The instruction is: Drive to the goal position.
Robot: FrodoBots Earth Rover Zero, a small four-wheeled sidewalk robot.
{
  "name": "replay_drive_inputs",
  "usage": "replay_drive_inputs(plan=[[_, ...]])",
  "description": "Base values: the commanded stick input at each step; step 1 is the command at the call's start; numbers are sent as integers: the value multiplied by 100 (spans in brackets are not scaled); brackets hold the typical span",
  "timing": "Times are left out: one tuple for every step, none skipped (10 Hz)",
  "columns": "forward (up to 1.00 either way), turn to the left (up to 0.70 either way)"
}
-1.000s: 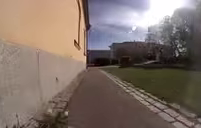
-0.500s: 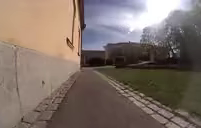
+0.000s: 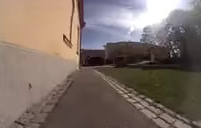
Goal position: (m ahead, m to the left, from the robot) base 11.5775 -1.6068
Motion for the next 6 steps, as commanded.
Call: replay_drive_inputs(plan=[[70, 7], [70, 19], [70, 32], [70, 9], [70, 0], [70, 0]])
